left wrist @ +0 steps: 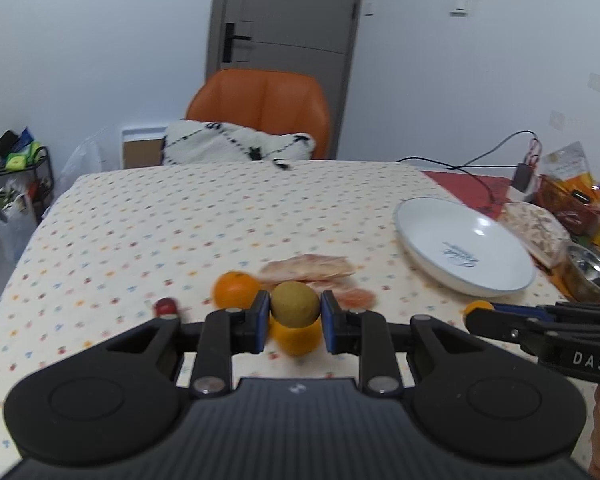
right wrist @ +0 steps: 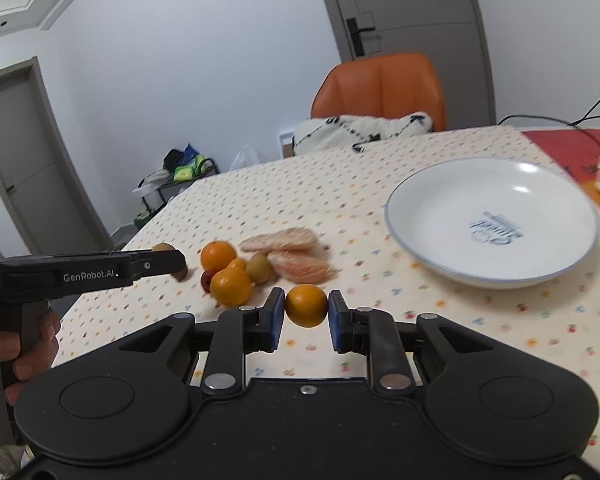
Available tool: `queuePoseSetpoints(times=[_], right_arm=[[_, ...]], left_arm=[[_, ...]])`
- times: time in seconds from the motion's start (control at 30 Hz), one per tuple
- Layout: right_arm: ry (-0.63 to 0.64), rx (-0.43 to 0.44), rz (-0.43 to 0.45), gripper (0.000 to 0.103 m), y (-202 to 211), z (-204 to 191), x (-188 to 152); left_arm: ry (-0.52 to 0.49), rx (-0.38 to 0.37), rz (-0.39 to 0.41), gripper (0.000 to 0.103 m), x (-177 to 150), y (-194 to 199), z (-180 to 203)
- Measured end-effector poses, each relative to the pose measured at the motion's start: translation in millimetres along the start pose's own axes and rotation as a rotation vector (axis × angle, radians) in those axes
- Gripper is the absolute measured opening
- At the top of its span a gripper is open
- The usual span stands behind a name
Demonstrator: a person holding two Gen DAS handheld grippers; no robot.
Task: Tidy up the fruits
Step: 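Carry the small orange with the right gripper while the left carries the yellow-green fruit to the plate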
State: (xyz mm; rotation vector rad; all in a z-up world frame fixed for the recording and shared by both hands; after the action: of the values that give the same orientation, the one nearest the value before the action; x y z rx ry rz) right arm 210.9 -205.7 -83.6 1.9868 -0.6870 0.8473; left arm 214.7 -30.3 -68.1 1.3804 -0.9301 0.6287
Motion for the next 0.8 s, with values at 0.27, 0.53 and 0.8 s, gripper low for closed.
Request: queuePoseSetpoints(times=[0.27,0.53,0.8], right_arm=[[-0.009,-0.026,0.059,0.022,22.9,18.1,12.6],[-0.029,-0.038,0.098,0.022,37.1,33.5,18.6],[-0.049,-0.057,0.153,0.022,53.1,55.2,28.6]], left_arm=[[-0.039,-0.033,0.032,0.025,17.8,1.1,30.6],[-0.08,-0.054,0.056,0.025,33.6,5.0,55.6],[-0.107,-0.088,0.058,0.025,48.4,-1.4,81.8]])
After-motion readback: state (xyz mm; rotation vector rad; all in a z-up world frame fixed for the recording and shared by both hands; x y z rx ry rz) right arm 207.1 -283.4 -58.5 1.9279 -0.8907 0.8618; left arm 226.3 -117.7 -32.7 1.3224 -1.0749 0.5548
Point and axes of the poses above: each gripper's, at about its wrist camera, not at the fingertips, and y roughly against the way its jaws point, z to its right, x to its top, the point moved 7 cm from there along -y, roughly the way its jaws point, and after that the axes turned 11 degrees about -y, right-handed, at the moved point
